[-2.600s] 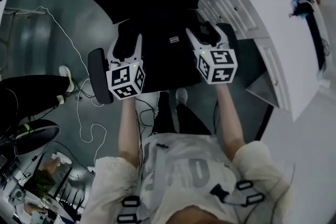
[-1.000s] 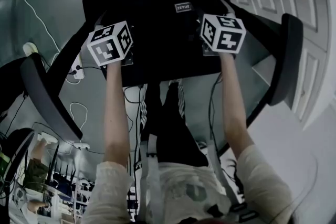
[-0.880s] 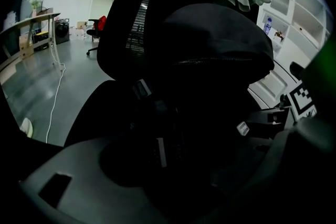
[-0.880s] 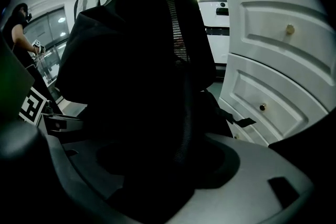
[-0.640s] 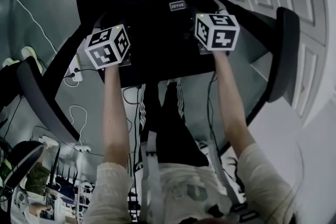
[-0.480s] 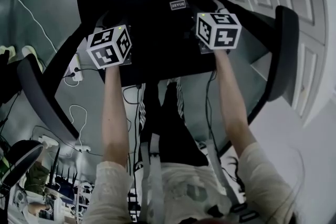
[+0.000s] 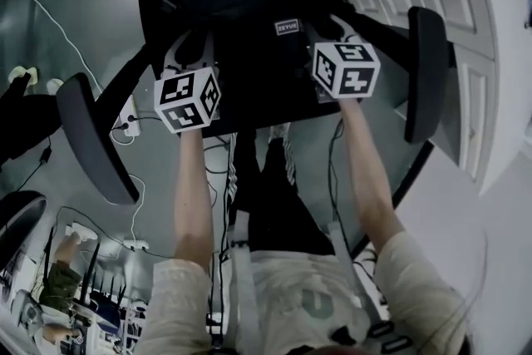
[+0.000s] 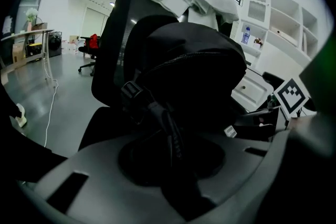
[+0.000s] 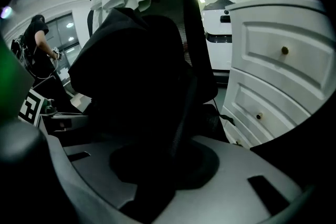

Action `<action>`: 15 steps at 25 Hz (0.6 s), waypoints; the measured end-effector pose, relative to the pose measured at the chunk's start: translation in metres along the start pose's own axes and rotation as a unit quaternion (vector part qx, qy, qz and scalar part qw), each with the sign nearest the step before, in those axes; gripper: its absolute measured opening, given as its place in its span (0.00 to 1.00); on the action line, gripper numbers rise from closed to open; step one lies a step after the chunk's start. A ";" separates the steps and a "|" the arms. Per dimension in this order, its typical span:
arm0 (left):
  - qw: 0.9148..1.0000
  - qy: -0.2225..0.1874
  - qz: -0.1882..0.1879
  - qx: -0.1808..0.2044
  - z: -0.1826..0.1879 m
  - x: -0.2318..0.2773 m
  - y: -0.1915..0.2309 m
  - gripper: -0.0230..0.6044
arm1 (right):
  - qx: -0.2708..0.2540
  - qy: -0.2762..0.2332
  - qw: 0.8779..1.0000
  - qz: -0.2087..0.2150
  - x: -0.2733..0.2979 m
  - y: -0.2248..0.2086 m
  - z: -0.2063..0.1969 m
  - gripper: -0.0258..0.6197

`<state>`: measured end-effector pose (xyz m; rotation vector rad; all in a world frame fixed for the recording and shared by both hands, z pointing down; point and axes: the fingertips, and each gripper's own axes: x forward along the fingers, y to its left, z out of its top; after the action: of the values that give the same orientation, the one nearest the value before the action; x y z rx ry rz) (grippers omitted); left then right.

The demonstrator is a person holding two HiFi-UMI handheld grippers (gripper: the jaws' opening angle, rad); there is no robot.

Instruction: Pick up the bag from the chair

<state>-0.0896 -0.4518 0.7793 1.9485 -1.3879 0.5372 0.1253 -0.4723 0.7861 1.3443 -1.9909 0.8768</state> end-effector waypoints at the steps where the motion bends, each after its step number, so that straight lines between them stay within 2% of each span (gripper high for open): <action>1: 1.000 -0.003 0.001 0.000 0.004 -0.006 -0.001 0.17 | 0.000 -0.003 1.000 -0.003 -0.007 0.003 0.004 0.18; 5: 1.000 -0.015 0.003 0.001 0.023 -0.034 -0.003 0.17 | -0.001 -0.011 1.000 -0.013 -0.032 0.019 0.020 0.18; 15: 0.998 -0.055 0.009 0.025 0.113 -0.131 -0.025 0.17 | -0.009 -0.052 0.998 -0.027 -0.132 0.063 0.099 0.18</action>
<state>-0.1179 -0.4429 0.6070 2.0336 -1.4749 0.4828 0.0992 -0.4579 0.6117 1.4539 -2.0240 0.7772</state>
